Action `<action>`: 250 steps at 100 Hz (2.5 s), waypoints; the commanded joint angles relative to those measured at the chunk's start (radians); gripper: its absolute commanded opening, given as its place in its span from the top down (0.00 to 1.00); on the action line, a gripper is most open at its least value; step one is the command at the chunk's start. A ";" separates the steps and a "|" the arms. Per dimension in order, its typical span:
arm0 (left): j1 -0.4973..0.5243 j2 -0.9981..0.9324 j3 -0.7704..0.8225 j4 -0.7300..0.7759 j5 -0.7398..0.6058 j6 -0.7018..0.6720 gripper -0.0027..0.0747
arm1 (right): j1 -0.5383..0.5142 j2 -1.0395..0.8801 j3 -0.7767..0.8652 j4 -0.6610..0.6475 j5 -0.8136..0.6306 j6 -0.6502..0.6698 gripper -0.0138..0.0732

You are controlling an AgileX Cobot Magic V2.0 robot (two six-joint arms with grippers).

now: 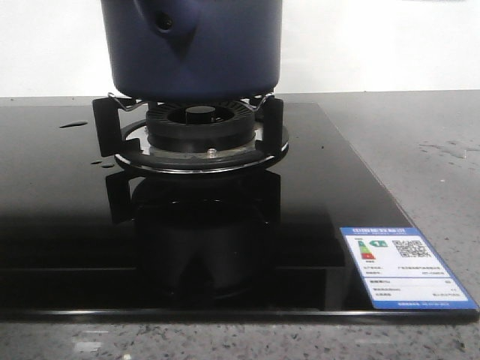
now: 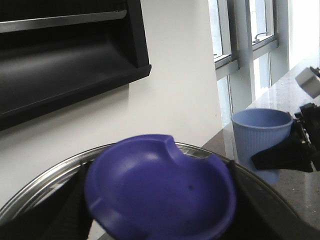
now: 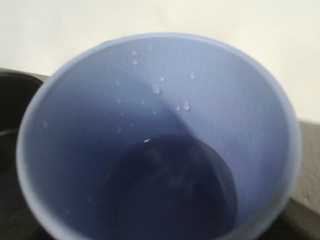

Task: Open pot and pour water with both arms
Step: 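Carry the cup with the right gripper over the open pot, then tilt the cup with the right gripper to pour water into pot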

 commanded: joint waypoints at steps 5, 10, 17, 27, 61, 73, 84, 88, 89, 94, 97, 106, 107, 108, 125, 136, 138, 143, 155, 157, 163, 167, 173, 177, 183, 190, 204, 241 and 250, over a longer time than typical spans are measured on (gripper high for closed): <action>0.000 -0.013 -0.029 -0.096 0.001 -0.010 0.68 | 0.064 0.014 -0.154 -0.009 0.020 -0.112 0.57; 0.000 -0.013 -0.029 -0.096 0.001 -0.010 0.68 | 0.095 0.032 -0.198 -0.009 0.055 -0.143 0.57; 0.000 -0.013 -0.029 -0.097 0.001 -0.010 0.68 | 0.138 0.061 -0.254 -0.010 0.089 -0.183 0.57; 0.000 -0.013 -0.029 -0.097 0.001 -0.010 0.68 | 0.190 0.104 -0.322 -0.015 0.115 -0.249 0.57; 0.000 -0.013 -0.029 -0.097 0.001 -0.010 0.68 | 0.242 0.218 -0.477 -0.161 0.151 -0.335 0.57; 0.000 -0.013 -0.029 -0.098 0.001 -0.010 0.68 | 0.242 0.243 -0.495 -0.248 0.151 -0.337 0.57; 0.000 -0.013 -0.029 -0.098 0.001 -0.010 0.68 | 0.242 0.262 -0.495 -0.328 0.158 -0.336 0.57; 0.000 -0.013 -0.029 -0.100 -0.001 -0.010 0.68 | 0.242 0.266 -0.495 -0.352 0.158 -0.336 0.57; 0.000 -0.013 -0.029 -0.100 -0.002 -0.010 0.68 | 0.242 0.267 -0.495 -0.356 0.158 -0.336 0.57; 0.000 -0.013 -0.029 -0.100 -0.006 -0.010 0.68 | 0.242 0.273 -0.495 -0.379 0.155 -0.336 0.57; 0.000 -0.013 -0.029 -0.100 -0.007 -0.010 0.68 | 0.247 0.273 -0.495 -0.396 0.149 -0.336 0.57; 0.000 -0.013 -0.029 -0.100 -0.008 -0.010 0.68 | 0.262 0.281 -0.495 -0.477 0.124 -0.336 0.57; 0.000 -0.013 -0.029 -0.100 -0.008 -0.010 0.68 | 0.266 0.284 -0.495 -0.485 0.120 -0.336 0.57; 0.000 -0.013 -0.029 -0.100 -0.008 -0.010 0.68 | 0.268 0.284 -0.495 -0.492 0.117 -0.336 0.57; 0.000 -0.011 -0.029 -0.100 -0.023 -0.010 0.68 | 0.308 0.307 -0.495 -0.655 0.100 -0.336 0.57; 0.000 -0.011 -0.029 -0.100 -0.025 -0.010 0.68 | 0.311 0.332 -0.495 -0.673 0.093 -0.336 0.57; 0.000 -0.011 -0.029 -0.100 -0.025 -0.010 0.68 | 0.311 0.337 -0.495 -0.676 0.093 -0.336 0.57; 0.000 -0.011 -0.029 -0.100 -0.025 -0.010 0.68 | 0.311 0.344 -0.495 -0.697 0.089 -0.336 0.57; 0.000 -0.011 -0.029 -0.100 -0.025 -0.010 0.68 | 0.311 0.360 -0.495 -0.787 0.062 -0.336 0.57; 0.000 -0.011 -0.029 -0.100 -0.025 -0.010 0.68 | 0.311 0.359 -0.495 -0.798 0.055 -0.336 0.57; 0.000 -0.011 -0.029 -0.100 -0.025 -0.010 0.68 | 0.311 0.362 -0.495 -0.833 0.029 -0.336 0.57; 0.000 -0.011 -0.029 -0.100 -0.025 -0.010 0.68 | 0.311 0.364 -0.495 -0.849 0.009 -0.336 0.57; 0.000 -0.011 -0.029 -0.100 -0.025 -0.010 0.68 | 0.311 0.364 -0.495 -0.871 -0.017 -0.336 0.57; 0.000 -0.011 -0.029 -0.100 -0.025 -0.010 0.68 | 0.311 0.366 -0.495 -0.892 -0.033 -0.336 0.57; 0.000 -0.011 -0.029 -0.100 -0.025 -0.010 0.68 | 0.311 0.366 -0.495 -0.932 -0.051 -0.336 0.57; 0.000 -0.011 -0.029 -0.100 -0.025 -0.010 0.68 | 0.311 0.371 -0.495 -0.984 -0.074 -0.336 0.57; 0.000 -0.011 -0.029 -0.100 -0.025 -0.010 0.68 | 0.311 0.384 -0.495 -1.052 -0.112 -0.336 0.57; 0.000 -0.011 -0.029 -0.100 -0.025 -0.010 0.68 | 0.311 0.410 -0.495 -1.252 -0.181 -0.336 0.57; 0.000 -0.011 -0.029 -0.100 -0.025 -0.010 0.68 | 0.311 0.410 -0.495 -1.288 -0.217 -0.336 0.57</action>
